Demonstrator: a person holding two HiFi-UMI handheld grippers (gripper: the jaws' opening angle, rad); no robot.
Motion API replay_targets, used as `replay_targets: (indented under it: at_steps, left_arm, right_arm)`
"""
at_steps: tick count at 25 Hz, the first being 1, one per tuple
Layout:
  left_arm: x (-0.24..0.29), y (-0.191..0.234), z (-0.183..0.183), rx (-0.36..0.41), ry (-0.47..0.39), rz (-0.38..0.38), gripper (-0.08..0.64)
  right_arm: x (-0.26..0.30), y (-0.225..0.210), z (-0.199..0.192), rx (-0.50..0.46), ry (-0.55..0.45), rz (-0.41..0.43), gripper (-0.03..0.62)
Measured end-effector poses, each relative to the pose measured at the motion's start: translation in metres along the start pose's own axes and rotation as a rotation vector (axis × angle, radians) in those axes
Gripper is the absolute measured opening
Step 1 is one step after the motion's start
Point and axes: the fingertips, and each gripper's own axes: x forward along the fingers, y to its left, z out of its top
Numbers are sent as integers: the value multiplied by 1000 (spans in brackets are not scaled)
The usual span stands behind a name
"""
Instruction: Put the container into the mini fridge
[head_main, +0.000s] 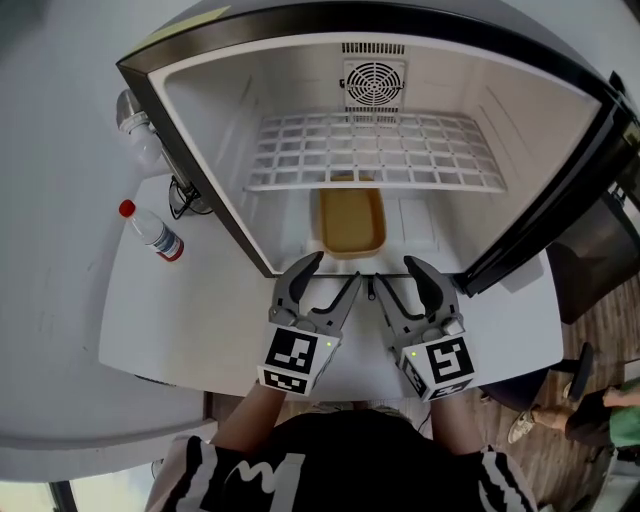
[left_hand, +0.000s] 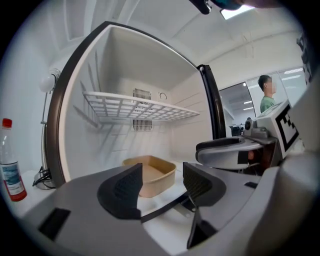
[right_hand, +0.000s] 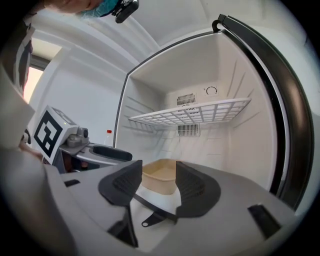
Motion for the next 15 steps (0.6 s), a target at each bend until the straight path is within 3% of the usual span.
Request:
replay_targets:
  at_steps: [7, 15]
  left_arm:
    - [-20, -21, 23, 0, -57, 30, 257]
    - [-42, -53, 44, -24, -90, 56, 194]
  right_arm:
    - [-31, 2, 21, 23, -56, 58, 212]
    - [-67, 1, 31, 40, -85, 85, 125]
